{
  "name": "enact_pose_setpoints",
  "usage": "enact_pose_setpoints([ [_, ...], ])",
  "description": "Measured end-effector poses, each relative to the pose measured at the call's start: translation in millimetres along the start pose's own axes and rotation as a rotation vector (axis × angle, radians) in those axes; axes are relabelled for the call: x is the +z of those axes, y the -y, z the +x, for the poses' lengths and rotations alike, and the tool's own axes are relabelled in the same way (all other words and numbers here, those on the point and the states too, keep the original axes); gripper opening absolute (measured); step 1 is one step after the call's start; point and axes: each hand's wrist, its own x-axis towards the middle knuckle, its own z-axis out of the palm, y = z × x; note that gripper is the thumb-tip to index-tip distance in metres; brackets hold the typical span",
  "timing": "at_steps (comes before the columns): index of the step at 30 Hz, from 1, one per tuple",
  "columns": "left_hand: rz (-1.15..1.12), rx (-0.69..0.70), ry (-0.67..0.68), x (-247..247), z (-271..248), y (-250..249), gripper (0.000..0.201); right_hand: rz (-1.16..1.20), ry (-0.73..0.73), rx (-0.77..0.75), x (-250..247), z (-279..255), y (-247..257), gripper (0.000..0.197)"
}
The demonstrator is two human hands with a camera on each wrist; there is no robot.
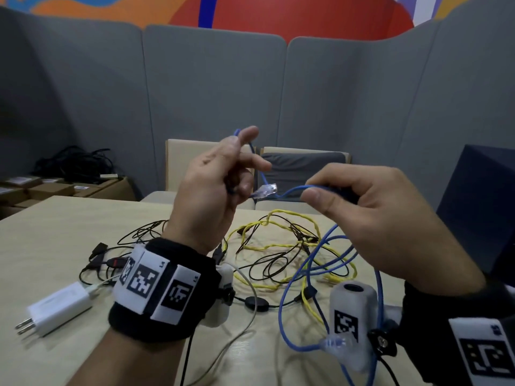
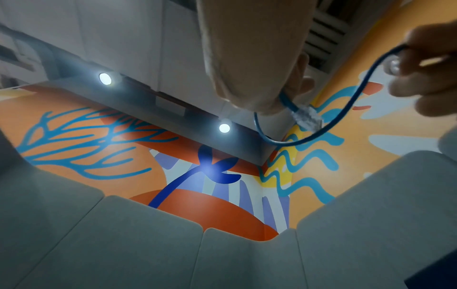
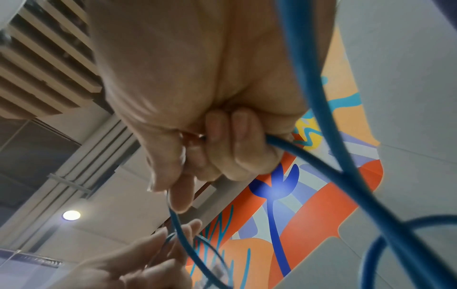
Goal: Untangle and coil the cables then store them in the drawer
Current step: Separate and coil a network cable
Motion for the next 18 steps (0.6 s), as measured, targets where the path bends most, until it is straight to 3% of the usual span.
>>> enact_pose_setpoints([
  [5, -0.142, 0.011, 0.029, 13, -5, 0, 0.023, -0.05, 0.165, 0.008, 9, -1, 4, 0.019],
  [12, -0.019, -0.073, 0.092, 7, -2, 6, 0.027, -0.049, -0.042, -0.059, 2, -1, 3, 0.016],
  [16, 0.202, -0.077, 0.345, 3, -7, 10, 0.025, -0.061, -0.185, -0.062, -6, 0, -1, 0.01],
  [18, 0.254, -0.058, 0.396, 0, -6, 10, 0.029, -0.067, -0.219, -0.04, -9, -1, -4, 0.011],
])
